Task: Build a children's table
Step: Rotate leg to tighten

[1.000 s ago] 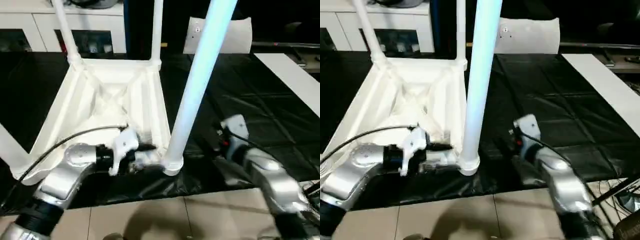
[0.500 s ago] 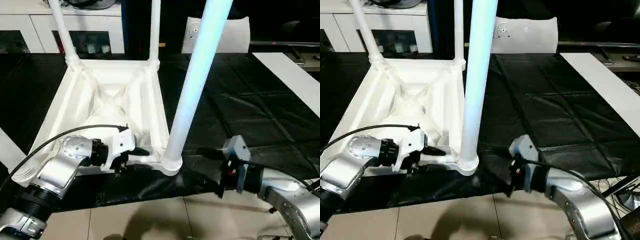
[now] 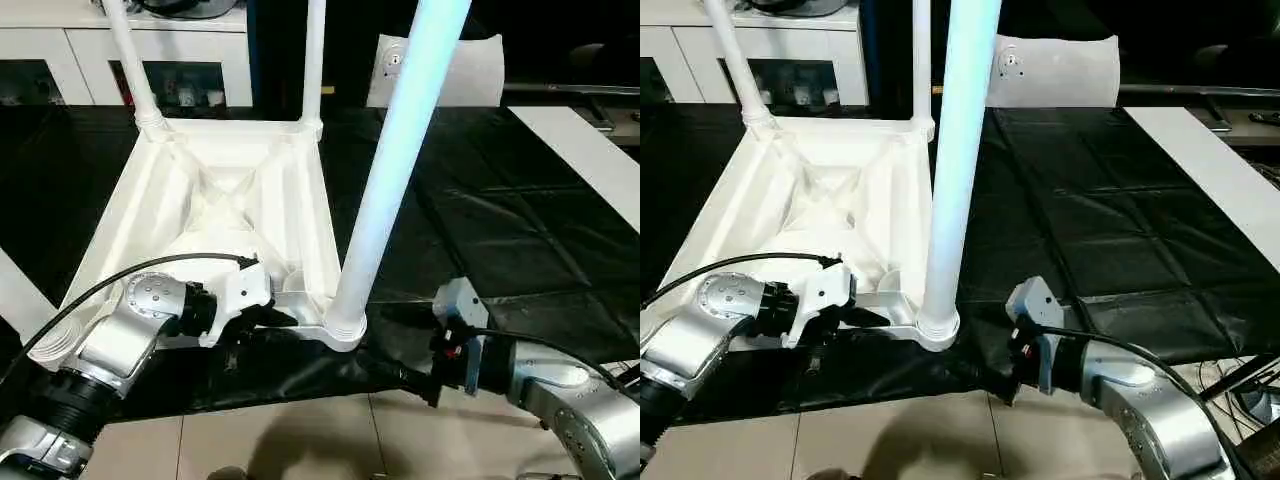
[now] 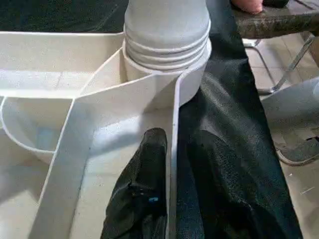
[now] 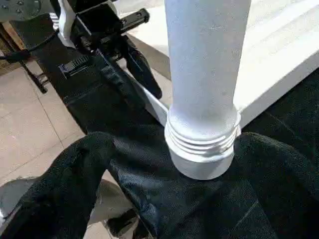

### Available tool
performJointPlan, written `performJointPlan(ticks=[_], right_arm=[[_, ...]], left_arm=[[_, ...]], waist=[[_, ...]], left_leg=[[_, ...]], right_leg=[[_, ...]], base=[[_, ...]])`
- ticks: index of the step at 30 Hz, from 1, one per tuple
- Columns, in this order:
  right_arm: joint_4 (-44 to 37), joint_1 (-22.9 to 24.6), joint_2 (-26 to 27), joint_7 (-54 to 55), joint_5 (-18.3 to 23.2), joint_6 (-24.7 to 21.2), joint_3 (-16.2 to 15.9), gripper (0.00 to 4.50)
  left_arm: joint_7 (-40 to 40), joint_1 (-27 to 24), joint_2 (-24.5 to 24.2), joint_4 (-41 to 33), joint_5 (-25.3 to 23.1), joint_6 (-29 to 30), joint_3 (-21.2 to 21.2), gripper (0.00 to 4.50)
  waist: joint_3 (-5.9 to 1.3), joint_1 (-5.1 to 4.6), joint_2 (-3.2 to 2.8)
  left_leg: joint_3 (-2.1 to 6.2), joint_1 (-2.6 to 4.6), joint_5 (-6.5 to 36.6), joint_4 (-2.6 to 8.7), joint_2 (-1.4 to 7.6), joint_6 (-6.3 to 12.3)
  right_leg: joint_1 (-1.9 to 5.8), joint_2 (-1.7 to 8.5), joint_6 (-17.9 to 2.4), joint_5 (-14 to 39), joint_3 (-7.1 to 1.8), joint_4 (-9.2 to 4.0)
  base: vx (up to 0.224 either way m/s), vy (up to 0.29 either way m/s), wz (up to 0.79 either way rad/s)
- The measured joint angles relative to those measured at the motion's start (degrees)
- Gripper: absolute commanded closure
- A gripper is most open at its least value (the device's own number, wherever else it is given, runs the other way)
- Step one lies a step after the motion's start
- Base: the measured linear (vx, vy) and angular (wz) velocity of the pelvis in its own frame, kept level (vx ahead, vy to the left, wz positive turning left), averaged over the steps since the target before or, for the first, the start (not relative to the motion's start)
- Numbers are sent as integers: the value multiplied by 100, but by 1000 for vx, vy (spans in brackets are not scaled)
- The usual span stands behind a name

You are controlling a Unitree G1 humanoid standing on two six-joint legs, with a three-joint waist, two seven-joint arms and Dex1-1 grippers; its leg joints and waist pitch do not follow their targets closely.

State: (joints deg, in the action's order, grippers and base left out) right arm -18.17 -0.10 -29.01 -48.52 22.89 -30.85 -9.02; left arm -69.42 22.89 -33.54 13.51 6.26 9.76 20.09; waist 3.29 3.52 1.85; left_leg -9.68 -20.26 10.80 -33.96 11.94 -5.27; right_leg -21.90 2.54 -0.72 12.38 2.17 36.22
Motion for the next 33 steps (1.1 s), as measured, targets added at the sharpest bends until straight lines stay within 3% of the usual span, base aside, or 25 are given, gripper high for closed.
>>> performJointPlan(ticks=[3,12,19,27,33], right_arm=[[0,-1,0,7,-2,0,-27,0],[46,-75,42,98,-33,11,-38,0],[730,-680,213,-28,-194,420,-49,0],[1293,-1063,213,-1105,45,663,-318,73],[1954,-1407,124,-1735,-37,920,-576,117]], left_arm=[[15,35,1,59,-53,0,0,426],[-131,95,22,119,-77,0,1,444],[-427,237,35,330,-161,-412,141,444],[-1013,648,170,927,-226,-901,363,450],[-1410,904,231,1280,-278,-1204,522,450]], waist=[[0,0,0],[0,0,1],[-4,29,7],[-5,227,9],[-9,286,16]], left_leg=[[0,1,0,0,0,0],[0,-1,0,-1,-1,0],[-1,-6,0,-1,-4,2],[-10,-15,-6,-1,-9,22],[-25,-15,-15,-6,-21,36]], right_leg=[[1,0,0,0,0,0],[1,2,-1,0,-1,0],[0,8,-2,1,3,-1],[3,31,-4,6,20,-1],[11,58,-3,4,28,3]], base=[[0,0,0],[0,0,0],[0,0,0],[0,0,0],[0,0,0]])
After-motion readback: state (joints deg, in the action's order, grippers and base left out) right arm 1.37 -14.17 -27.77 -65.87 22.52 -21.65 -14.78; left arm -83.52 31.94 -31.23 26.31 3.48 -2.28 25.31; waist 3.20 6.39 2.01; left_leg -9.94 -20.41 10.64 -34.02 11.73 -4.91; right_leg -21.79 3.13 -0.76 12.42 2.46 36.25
